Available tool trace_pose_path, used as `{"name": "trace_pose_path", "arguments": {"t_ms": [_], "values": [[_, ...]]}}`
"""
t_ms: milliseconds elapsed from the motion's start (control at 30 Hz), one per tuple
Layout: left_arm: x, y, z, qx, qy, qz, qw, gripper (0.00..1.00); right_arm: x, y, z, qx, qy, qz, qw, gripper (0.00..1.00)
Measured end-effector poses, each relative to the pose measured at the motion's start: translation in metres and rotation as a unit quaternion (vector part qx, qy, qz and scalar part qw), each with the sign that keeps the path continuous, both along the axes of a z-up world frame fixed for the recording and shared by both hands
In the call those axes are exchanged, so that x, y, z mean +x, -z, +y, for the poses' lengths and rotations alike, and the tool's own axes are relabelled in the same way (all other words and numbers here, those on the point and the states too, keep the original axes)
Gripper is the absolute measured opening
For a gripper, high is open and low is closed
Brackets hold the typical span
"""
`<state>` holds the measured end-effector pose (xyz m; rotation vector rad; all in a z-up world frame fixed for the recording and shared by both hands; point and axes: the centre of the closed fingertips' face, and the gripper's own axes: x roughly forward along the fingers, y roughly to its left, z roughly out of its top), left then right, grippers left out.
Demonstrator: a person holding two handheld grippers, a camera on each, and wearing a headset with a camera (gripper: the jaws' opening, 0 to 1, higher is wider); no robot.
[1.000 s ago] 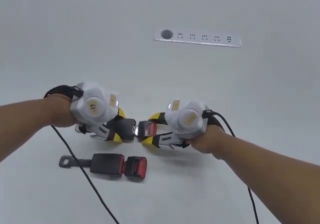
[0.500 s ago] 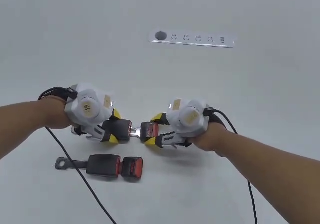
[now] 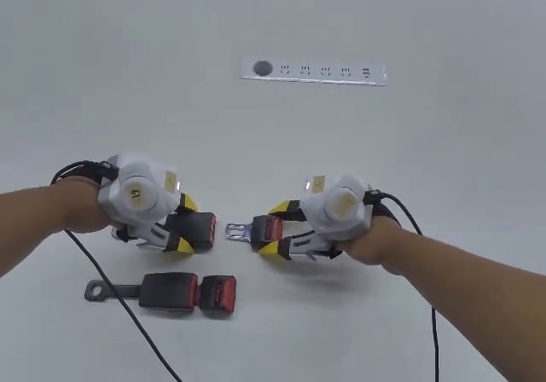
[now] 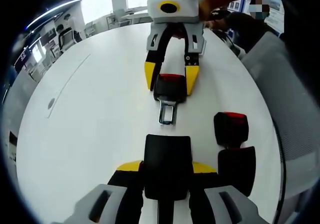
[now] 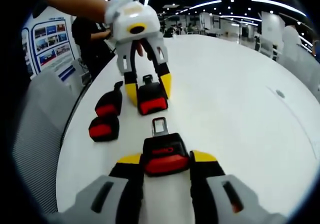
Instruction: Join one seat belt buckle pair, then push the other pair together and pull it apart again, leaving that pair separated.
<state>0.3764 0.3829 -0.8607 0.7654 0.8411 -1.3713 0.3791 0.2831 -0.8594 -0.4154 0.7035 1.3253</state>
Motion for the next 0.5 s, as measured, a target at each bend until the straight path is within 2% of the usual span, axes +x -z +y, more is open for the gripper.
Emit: {"name": "trace_pose_path", "arguments": {"t_ms": [500], "values": [[-0.004,-0.005,-0.001,0.001,-0.006,0.0,1.0,0.36,-0.001,0.001,-0.035,-0.013,0.002,-0.007,0.9999,0.36]]}}
